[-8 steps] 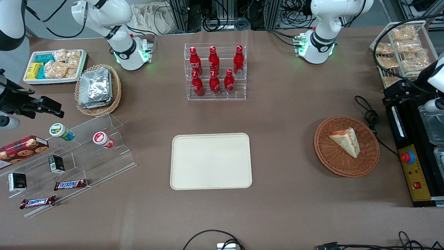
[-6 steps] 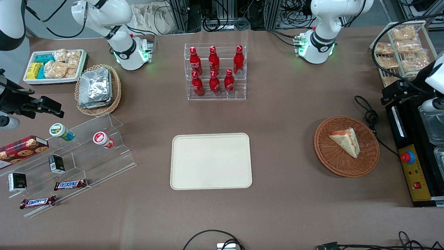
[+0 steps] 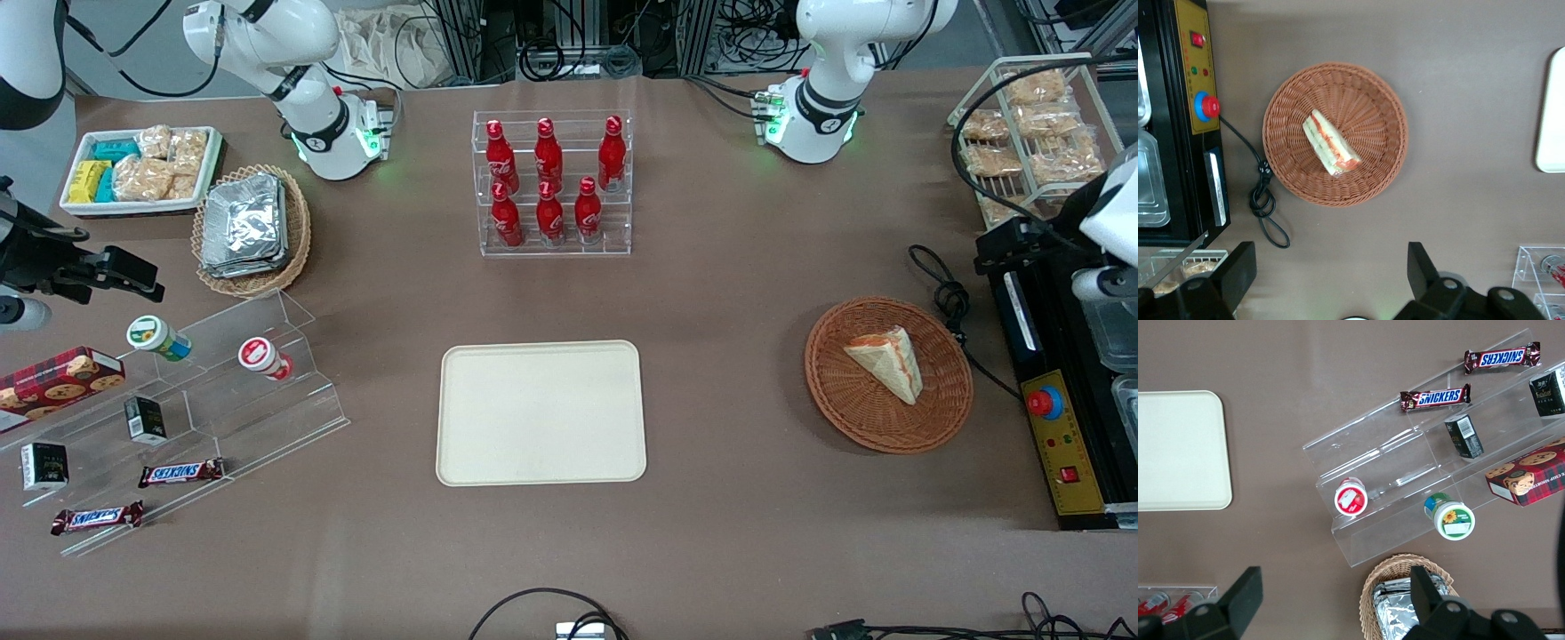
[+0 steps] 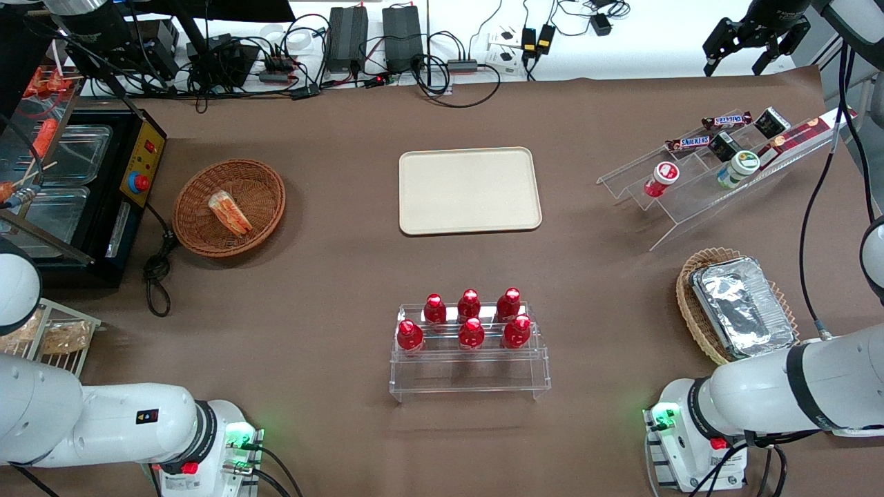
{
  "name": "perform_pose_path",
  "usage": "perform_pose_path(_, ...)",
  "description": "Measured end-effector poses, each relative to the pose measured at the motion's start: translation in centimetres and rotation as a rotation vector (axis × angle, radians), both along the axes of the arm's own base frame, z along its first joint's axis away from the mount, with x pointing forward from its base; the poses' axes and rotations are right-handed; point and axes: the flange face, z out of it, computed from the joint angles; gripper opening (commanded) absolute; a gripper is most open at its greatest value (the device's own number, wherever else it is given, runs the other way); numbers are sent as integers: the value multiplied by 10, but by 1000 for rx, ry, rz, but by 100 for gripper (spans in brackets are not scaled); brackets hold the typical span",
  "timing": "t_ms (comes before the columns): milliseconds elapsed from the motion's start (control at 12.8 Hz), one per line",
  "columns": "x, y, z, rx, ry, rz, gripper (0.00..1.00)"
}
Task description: Place sandwich from basket to tray
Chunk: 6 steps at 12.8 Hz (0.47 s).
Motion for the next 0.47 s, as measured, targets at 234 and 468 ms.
perform_pose_path(234,5,17,-42,12,22,91,100)
perform_pose_path(468,3,18,-88,24,12,208,100)
